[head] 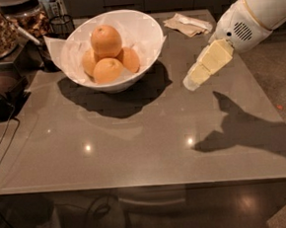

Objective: Pick orange from white bowl

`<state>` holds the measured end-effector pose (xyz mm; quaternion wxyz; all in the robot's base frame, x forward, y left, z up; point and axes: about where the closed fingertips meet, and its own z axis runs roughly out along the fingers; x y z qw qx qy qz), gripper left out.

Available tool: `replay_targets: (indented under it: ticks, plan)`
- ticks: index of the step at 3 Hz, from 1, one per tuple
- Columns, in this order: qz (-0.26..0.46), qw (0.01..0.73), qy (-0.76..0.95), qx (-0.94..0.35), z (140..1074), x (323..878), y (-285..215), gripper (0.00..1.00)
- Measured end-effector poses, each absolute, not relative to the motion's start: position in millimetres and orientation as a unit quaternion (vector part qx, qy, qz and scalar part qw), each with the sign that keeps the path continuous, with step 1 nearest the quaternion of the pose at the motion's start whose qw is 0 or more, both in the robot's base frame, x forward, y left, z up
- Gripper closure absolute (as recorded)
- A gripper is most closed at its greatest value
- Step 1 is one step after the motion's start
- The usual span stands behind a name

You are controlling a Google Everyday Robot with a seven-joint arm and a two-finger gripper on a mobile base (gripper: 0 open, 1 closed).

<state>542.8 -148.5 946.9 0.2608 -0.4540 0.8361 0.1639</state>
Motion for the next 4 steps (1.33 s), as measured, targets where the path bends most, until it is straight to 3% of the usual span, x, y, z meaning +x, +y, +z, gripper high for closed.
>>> replay_targets:
  ticks: [2, 4]
  plan:
    - [0.167, 0.272, 0.835, -0.449, 949.1, 544.8, -148.0, 0.0]
    - [0.212, 0.31, 0.799, -0.47, 974.0, 582.6, -99.6, 0.0]
